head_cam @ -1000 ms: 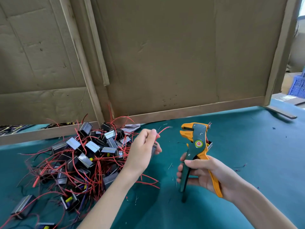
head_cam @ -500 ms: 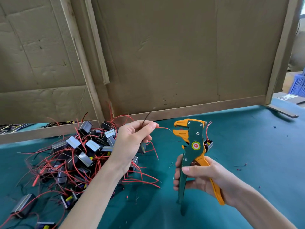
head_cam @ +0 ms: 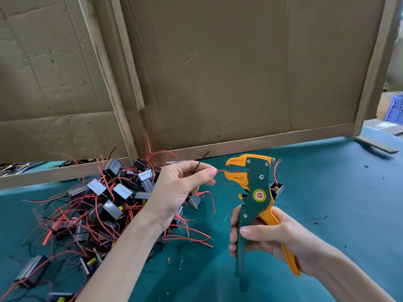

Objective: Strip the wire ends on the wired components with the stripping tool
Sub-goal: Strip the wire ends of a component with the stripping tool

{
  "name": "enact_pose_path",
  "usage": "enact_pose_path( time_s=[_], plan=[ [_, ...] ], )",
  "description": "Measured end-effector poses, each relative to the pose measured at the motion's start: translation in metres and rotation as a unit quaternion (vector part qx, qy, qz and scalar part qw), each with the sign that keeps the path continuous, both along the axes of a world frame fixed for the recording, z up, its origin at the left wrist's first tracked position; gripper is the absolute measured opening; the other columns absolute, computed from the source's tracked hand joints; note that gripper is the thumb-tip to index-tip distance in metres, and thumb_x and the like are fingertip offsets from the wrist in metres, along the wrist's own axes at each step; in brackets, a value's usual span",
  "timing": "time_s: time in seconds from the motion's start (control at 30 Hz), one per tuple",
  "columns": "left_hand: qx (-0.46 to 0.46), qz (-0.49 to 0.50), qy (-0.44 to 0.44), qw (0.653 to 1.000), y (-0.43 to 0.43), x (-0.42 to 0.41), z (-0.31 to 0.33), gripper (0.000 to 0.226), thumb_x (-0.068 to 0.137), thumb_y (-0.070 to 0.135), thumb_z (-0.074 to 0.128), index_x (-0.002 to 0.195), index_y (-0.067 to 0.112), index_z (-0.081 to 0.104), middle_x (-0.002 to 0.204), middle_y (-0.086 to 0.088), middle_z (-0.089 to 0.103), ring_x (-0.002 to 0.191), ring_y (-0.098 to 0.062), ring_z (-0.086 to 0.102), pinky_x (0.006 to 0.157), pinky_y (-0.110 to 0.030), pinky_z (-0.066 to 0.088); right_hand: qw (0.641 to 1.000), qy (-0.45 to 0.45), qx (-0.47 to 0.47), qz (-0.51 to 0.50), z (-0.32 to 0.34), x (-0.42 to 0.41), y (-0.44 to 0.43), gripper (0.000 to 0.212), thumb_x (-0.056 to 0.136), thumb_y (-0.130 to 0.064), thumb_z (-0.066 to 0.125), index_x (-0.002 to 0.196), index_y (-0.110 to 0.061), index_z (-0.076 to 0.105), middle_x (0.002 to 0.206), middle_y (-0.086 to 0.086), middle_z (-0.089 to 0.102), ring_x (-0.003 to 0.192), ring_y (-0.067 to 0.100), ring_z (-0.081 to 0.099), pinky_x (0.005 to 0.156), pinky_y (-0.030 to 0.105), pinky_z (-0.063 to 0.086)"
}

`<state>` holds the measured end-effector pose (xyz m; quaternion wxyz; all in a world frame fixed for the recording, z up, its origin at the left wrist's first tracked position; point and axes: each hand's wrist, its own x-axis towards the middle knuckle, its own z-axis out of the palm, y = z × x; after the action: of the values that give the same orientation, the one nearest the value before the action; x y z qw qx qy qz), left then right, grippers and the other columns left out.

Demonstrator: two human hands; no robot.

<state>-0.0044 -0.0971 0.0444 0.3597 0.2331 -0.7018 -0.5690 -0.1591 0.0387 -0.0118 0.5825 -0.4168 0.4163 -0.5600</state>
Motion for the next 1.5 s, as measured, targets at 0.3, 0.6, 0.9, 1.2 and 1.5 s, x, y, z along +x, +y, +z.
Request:
enact_pose_path(
  time_s=[0.3, 0.6, 0.9, 1.2, 1.5],
  plan=[
    [0.001, 0.001, -0.01, 1.0, 0.0036, -0.0026, -0.0002, 0.01, 0.076, 0.02, 0.073, 0.066, 0.02, 0.073, 0.054, 0.009, 0.058, 0.05, 0.001, 0.049, 0.052, -0.008, 0.039, 1.0, 0.026, 0.003, -0.009, 0.0012, 0.0009, 0.0023, 0.027, 0.069, -0.013, 0.08, 0.093, -0.005, 0.07, 0.086, 0.025, 0.066, 0.081, 0.04, 0.067, 0.078, 0.042, 0.055],
    [0.006, 0.009, -0.014, 1.0, 0.0026, -0.004, -0.0024, 0.014, 0.066, 0.04, 0.072, 0.067, 0.026, 0.074, 0.059, 0.01, 0.06, 0.053, -0.001, 0.046, 0.054, -0.009, 0.04, 0.998, 0.056, 0.001, -0.004, 0.0026, 0.001, 0.0031, 0.023, 0.07, -0.016, 0.08, 0.091, -0.01, 0.071, 0.087, 0.021, 0.068, 0.083, 0.039, 0.068, 0.081, 0.042, 0.055],
    [0.021, 0.019, -0.005, 1.0, 0.003, -0.0061, -0.0051, 0.011, 0.074, 0.034, 0.071, 0.066, 0.027, 0.073, 0.057, 0.012, 0.056, 0.051, 0.0, 0.046, 0.053, -0.009, 0.04, 0.998, 0.063, -0.003, -0.01, 0.0032, 0.0007, 0.0035, 0.024, 0.069, -0.017, 0.081, 0.09, -0.01, 0.071, 0.086, 0.022, 0.068, 0.082, 0.039, 0.067, 0.082, 0.044, 0.055],
    [-0.001, 0.008, -0.01, 1.0, 0.0056, -0.008, -0.0066, 0.011, 0.084, 0.019, 0.069, 0.074, 0.016, 0.068, 0.056, 0.014, 0.056, 0.051, 0.003, 0.048, 0.051, -0.009, 0.039, 0.997, 0.07, -0.009, -0.011, 0.0027, 0.0011, 0.0043, 0.023, 0.068, -0.017, 0.081, 0.088, -0.01, 0.072, 0.086, 0.022, 0.068, 0.082, 0.039, 0.068, 0.08, 0.041, 0.056],
    [-0.025, -0.019, -0.035, 0.999, -0.0008, -0.0008, -0.0009, 0.011, 0.08, 0.017, 0.07, 0.069, 0.015, 0.068, 0.053, 0.011, 0.054, 0.049, 0.001, 0.045, 0.05, -0.01, 0.037, 0.996, 0.089, 0.003, -0.027, 0.0035, 0.007, 0.0048, 0.015, 0.07, -0.016, 0.081, 0.077, -0.012, 0.069, 0.074, 0.023, 0.064, 0.068, 0.037, 0.064, 0.069, 0.037, 0.055]
  ],
)
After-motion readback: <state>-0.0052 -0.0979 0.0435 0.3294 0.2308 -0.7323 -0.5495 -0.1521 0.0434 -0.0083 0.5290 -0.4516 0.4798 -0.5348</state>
